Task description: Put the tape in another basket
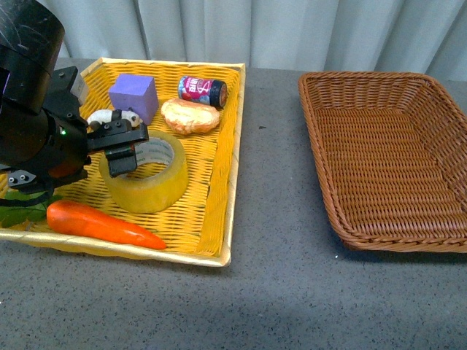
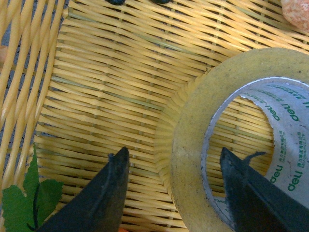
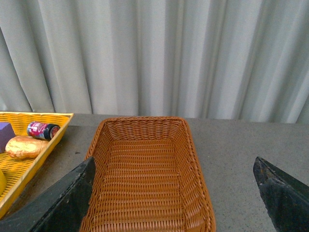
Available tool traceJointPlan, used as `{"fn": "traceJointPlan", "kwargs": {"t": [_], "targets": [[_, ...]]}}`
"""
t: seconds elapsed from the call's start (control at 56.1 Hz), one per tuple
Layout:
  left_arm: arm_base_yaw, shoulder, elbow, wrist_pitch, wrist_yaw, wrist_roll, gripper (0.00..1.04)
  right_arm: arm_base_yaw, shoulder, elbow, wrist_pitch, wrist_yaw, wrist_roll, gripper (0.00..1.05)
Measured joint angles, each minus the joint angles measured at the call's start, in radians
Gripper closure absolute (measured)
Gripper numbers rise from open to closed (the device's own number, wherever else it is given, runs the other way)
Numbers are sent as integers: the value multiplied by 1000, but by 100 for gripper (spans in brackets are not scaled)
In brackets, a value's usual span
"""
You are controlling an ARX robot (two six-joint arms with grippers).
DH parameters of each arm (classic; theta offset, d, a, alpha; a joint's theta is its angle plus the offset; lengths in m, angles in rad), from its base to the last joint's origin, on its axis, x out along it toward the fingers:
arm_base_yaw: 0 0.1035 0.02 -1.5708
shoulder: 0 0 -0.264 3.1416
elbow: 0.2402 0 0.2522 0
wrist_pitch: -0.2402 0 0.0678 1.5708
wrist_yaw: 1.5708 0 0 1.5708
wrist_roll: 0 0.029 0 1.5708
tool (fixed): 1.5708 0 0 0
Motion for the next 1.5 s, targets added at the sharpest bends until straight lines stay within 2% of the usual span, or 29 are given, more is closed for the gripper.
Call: {"fn": "traceJointPlan", "kwargs": {"t": [0.196,0.285,0.606,0.696,1.106,1.302,1.498], "targets": [[-10,0,5,14,-11,5,81,0,0,0,0,0,0,9],[-14,-1,8,14,-15,12,88,0,0,0,0,0,0,9],[-42,-63,10,1,20,-3,89,0,0,0,0,0,0,9],[-72,-118,22,-5,37,-19,89,0,0,0,0,0,0,9],[-277,-137,187,-74,-11,16,89,0,0,0,0,0,0,9],[-339,-114,211,-93,-16,25,89,0,0,0,0,0,0,9],[-366,-97,251,-103,-24,20,89,0,0,0,0,0,0,9]]}}
